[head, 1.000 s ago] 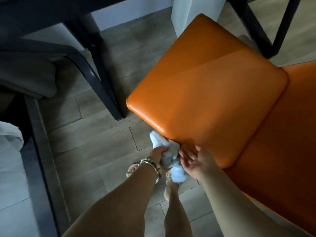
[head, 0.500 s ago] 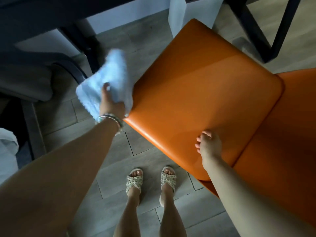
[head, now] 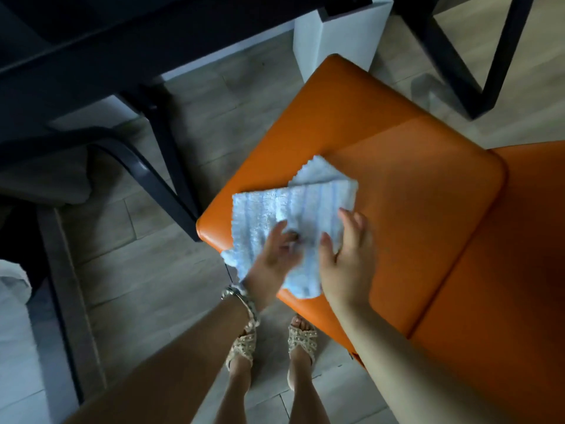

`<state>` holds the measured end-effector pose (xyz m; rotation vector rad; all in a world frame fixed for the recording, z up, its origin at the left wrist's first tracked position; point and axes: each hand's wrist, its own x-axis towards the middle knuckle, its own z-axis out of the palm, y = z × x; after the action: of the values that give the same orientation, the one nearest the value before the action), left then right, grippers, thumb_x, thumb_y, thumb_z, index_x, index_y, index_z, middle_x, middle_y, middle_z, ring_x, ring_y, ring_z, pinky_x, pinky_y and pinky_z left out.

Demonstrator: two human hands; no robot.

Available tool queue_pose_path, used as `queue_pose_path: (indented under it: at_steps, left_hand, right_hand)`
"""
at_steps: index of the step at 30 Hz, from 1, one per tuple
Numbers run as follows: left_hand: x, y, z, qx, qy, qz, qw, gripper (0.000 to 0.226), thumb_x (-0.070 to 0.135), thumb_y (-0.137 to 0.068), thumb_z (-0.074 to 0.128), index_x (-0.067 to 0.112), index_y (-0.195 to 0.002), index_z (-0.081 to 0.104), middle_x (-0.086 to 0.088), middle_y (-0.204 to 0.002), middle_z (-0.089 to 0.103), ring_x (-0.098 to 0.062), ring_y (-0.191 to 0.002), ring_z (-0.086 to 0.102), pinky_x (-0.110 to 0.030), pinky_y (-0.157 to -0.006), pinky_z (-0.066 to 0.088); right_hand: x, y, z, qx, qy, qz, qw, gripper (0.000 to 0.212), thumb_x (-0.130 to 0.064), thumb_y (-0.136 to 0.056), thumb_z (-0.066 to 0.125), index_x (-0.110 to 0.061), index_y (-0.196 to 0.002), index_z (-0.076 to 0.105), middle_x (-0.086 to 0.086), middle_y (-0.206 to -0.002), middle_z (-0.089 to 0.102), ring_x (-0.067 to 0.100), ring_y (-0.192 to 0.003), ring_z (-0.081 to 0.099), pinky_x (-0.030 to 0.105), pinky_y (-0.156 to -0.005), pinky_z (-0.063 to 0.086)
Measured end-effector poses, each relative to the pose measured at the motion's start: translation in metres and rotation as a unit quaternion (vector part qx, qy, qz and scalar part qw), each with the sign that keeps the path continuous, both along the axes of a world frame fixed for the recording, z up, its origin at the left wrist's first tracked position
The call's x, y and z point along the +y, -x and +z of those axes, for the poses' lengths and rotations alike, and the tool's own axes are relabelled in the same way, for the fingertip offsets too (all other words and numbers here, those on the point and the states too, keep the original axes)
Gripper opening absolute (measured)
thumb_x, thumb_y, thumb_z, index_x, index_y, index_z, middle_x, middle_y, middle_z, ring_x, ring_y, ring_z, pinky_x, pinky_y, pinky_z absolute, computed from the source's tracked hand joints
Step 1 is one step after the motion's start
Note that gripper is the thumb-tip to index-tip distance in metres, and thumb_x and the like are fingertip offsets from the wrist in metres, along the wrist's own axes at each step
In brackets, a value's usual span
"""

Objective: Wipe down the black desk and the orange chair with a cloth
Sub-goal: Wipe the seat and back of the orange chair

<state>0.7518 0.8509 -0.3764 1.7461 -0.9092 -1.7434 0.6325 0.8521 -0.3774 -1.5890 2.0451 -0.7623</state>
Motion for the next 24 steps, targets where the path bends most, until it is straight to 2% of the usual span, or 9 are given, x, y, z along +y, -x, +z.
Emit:
queue_pose_path:
  at_steps: [2,3,7,9,12,17,19,22,24]
  left_hand:
    - [-0.016,-0.009,0.008,0.19,-0.038,0.239,0.951,0.028,0.001,-0.096,0.035,0.021,-0.116,0.041,-0.011,-0.095,0.069,-0.019,-0.071,0.068,-0.024,-0.06,0.055]
    - [-0.022,-0.015,0.012,0.19,-0.016,0.282,0.94,0.025,0.0,-0.096,0.032,0.018,-0.108,0.044,-0.013,-0.087,0.068,-0.024,-0.065,0.068,-0.028,-0.055,0.056]
    - [-0.03,-0.031,0.007,-0.109,0.072,0.23,0.964,0.027,-0.003,-0.093,0.031,0.012,-0.107,0.048,-0.01,-0.098,0.058,-0.027,-0.075,0.062,-0.032,-0.061,0.049]
    - [-0.025,-0.039,-0.003,-0.315,0.124,0.103,0.935,0.032,0.001,-0.091,0.037,0.013,-0.118,0.051,-0.006,-0.112,0.058,-0.024,-0.093,0.057,-0.026,-0.071,0.039]
    - [-0.021,-0.056,-0.011,-0.385,0.118,0.021,0.915,0.034,0.022,-0.096,0.04,0.017,-0.128,0.046,-0.01,-0.125,0.052,-0.016,-0.075,0.049,-0.026,-0.068,0.034]
    - [-0.024,-0.076,-0.018,-0.376,0.028,0.019,0.926,0.043,0.037,-0.097,0.033,0.018,-0.135,0.041,-0.012,-0.136,0.043,-0.032,-0.115,0.047,-0.039,-0.094,0.04]
    - [-0.027,-0.079,-0.015,-0.367,0.062,0.056,0.926,0.036,0.021,-0.096,0.039,0.013,-0.131,0.048,-0.014,-0.132,0.046,-0.031,-0.117,0.045,-0.034,-0.095,0.036]
    - [-0.035,-0.086,-0.009,-0.353,0.069,0.114,0.926,0.034,0.01,-0.094,0.042,0.01,-0.126,0.053,-0.016,-0.128,0.049,-0.032,-0.115,0.046,-0.037,-0.098,0.039]
    - [-0.04,-0.095,-0.01,-0.353,0.048,0.132,0.925,0.034,0.015,-0.095,0.041,0.014,-0.127,0.052,-0.015,-0.129,0.05,-0.033,-0.114,0.048,-0.037,-0.098,0.039]
  right_hand:
    - [0.0,-0.015,0.0,0.054,-0.113,0.059,0.99,0.058,-0.053,-0.085,0.042,-0.022,-0.135,0.049,0.015,-0.147,0.036,0.04,-0.127,0.038,0.053,-0.096,0.034]
    - [-0.004,-0.02,-0.003,0.092,-0.161,0.089,0.979,0.064,-0.062,-0.085,0.039,-0.03,-0.14,0.04,0.01,-0.153,0.024,0.037,-0.134,0.029,0.055,-0.099,0.027]
    - [-0.033,-0.025,-0.019,0.255,-0.152,0.243,0.924,0.088,-0.062,-0.073,0.057,-0.025,-0.145,0.024,0.012,-0.157,0.002,0.033,-0.142,0.004,0.065,-0.104,0.008]
    - [-0.05,-0.018,-0.023,0.308,-0.137,0.277,0.9,0.077,-0.044,-0.073,0.063,-0.015,-0.138,0.035,0.014,-0.155,0.012,0.028,-0.143,0.004,0.062,-0.106,0.007]
    - [-0.079,0.007,-0.027,0.342,-0.167,0.236,0.894,0.049,-0.023,-0.086,0.051,-0.014,-0.132,0.038,0.013,-0.153,0.018,0.027,-0.143,0.008,0.061,-0.104,0.017]
    - [-0.079,0.007,-0.025,0.29,-0.203,0.16,0.921,0.059,-0.024,-0.085,0.055,-0.029,-0.137,0.029,0.006,-0.153,0.019,0.028,-0.136,0.021,0.049,-0.092,0.034]
    - [-0.043,-0.026,-0.023,0.256,-0.149,0.242,0.924,0.049,-0.023,-0.083,0.052,-0.029,-0.13,0.04,0.002,-0.142,0.037,0.027,-0.125,0.035,0.041,-0.086,0.034]
    - [0.003,-0.054,-0.009,0.12,-0.168,0.444,0.872,0.039,-0.018,-0.077,0.052,-0.028,-0.115,0.054,-0.004,-0.121,0.057,0.028,-0.11,0.048,0.038,-0.083,0.039]
    - [-0.012,-0.041,0.002,0.049,-0.163,0.417,0.893,0.035,-0.015,-0.073,0.056,-0.024,-0.106,0.061,0.002,-0.105,0.065,0.032,-0.099,0.056,0.039,-0.076,0.047]
